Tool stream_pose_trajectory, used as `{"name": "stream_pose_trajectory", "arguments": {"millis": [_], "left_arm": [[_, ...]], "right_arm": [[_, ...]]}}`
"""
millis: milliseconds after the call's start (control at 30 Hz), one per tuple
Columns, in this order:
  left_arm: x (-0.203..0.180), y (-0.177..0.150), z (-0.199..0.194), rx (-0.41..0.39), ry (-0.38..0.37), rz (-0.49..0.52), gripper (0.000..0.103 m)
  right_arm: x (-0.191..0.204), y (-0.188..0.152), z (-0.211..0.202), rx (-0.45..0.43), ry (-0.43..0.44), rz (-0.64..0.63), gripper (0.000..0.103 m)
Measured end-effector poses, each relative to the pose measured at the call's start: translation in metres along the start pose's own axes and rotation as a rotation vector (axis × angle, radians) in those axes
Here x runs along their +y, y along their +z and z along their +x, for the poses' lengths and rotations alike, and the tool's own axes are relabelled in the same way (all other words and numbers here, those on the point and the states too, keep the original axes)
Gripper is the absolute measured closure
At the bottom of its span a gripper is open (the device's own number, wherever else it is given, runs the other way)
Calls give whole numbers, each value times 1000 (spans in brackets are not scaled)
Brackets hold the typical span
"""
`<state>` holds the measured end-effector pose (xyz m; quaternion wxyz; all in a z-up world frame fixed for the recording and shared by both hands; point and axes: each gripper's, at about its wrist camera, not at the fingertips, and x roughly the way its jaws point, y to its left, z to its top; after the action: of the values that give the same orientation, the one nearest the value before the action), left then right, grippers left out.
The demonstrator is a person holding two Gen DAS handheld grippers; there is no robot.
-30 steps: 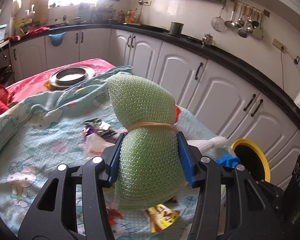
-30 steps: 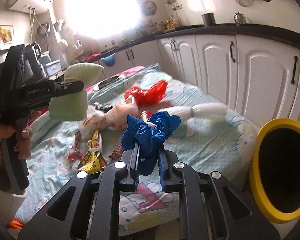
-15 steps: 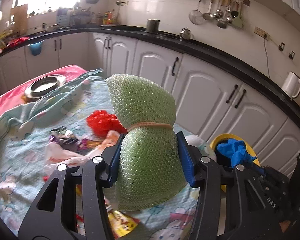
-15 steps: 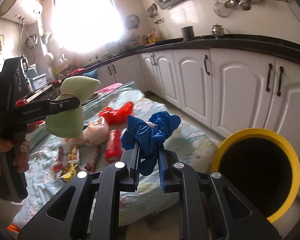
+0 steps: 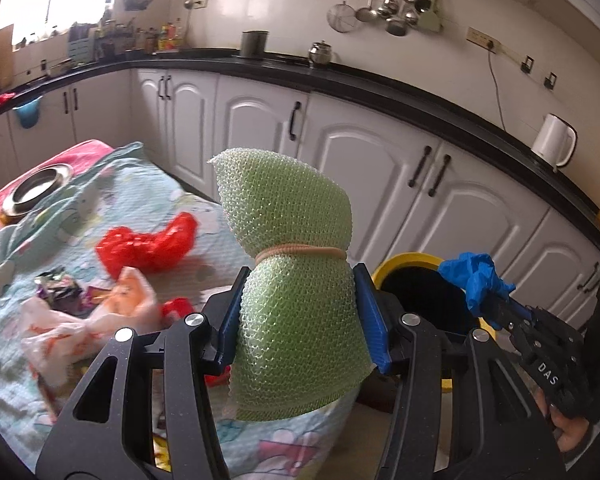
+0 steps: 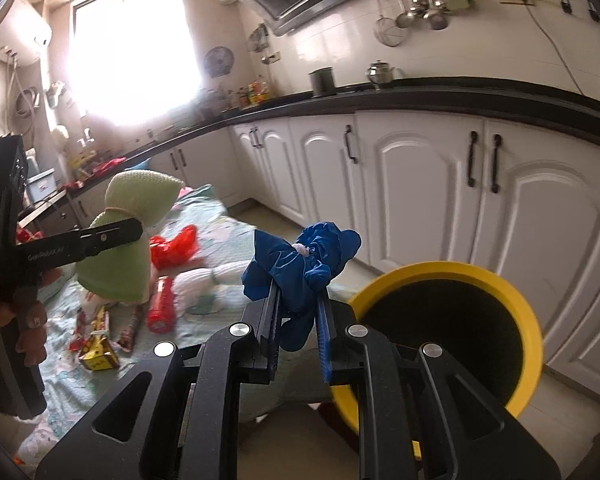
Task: Collect trash
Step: 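Carry the green mesh bag and blue glove over the yellow bin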
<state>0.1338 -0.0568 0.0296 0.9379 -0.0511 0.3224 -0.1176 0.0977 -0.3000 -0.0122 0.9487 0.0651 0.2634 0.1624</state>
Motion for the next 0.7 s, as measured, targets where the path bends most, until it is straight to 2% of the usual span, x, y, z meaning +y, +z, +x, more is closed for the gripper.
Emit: {"name": "stream_pose_trajectory", "arguments": {"millis": [367, 700], "left_arm": [[-50, -6, 29, 39, -90, 58, 60], [-91, -13, 62, 79, -158, 108, 60]], "right_arm": [[-43, -9, -8, -4, -108, 41, 88], [-86, -25, -7, 38, -182, 112, 88]]}}
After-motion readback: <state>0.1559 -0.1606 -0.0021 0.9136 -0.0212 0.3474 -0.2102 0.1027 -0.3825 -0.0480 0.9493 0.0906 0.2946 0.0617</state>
